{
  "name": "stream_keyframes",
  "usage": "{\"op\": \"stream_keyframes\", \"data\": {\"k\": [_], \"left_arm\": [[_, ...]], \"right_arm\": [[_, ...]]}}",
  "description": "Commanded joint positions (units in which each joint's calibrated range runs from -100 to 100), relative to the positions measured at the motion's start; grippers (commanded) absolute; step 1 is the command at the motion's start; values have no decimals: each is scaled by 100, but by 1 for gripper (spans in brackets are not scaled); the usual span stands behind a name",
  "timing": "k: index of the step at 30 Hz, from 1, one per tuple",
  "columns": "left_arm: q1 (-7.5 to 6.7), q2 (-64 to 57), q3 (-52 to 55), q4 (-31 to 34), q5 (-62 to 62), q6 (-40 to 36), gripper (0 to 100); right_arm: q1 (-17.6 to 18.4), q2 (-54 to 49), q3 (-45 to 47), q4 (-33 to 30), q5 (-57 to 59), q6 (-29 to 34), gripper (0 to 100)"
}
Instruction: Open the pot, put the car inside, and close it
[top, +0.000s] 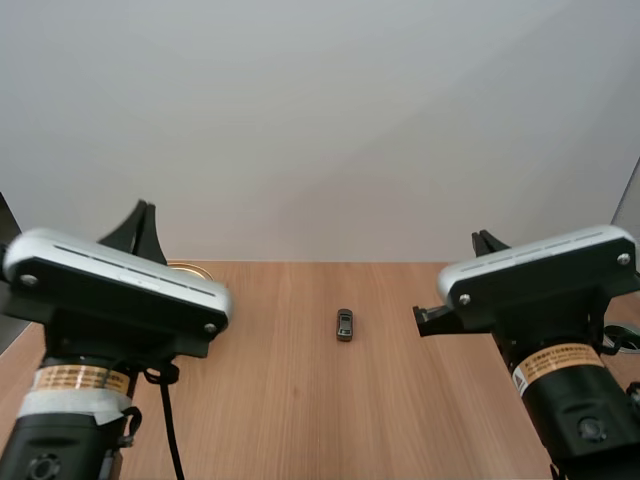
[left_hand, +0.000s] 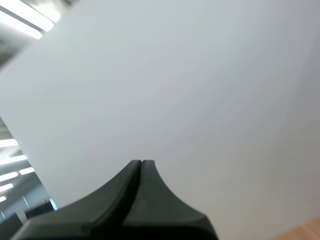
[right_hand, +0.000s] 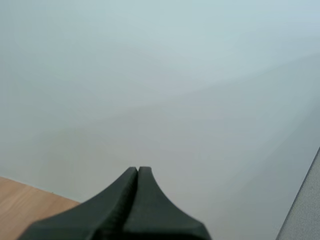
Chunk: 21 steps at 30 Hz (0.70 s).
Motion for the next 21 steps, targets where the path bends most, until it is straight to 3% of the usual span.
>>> {"op": "stream_keyframes", "data": {"k": [1, 4, 9, 13, 16, 21], "left_arm": [[0, 809, -2209, -1591, 4475, -610, 0], [35, 1618, -3225, -1073, 5683, -1308, 0], [191, 3272, -4808, -770, 8473, -1361, 0], [191, 4549, -5136, -751, 9836, -1185, 0], [191, 5298, -5136, -641, 10130, -1185, 0], [191, 5836, -5136, -585, 9991, -1232, 0]], "right_arm": [[0, 1552, -2413, 414, 2845, 3, 0], [0, 2922, -3642, 1354, 4457, -650, 0], [0, 5024, -5606, 3771, 8034, -2271, 0], [0, 5943, -6129, 5356, 9209, -2994, 0], [0, 6143, -6135, 5807, 9281, -3299, 0], [0, 6167, -6135, 5819, 8933, -3323, 0]]}}
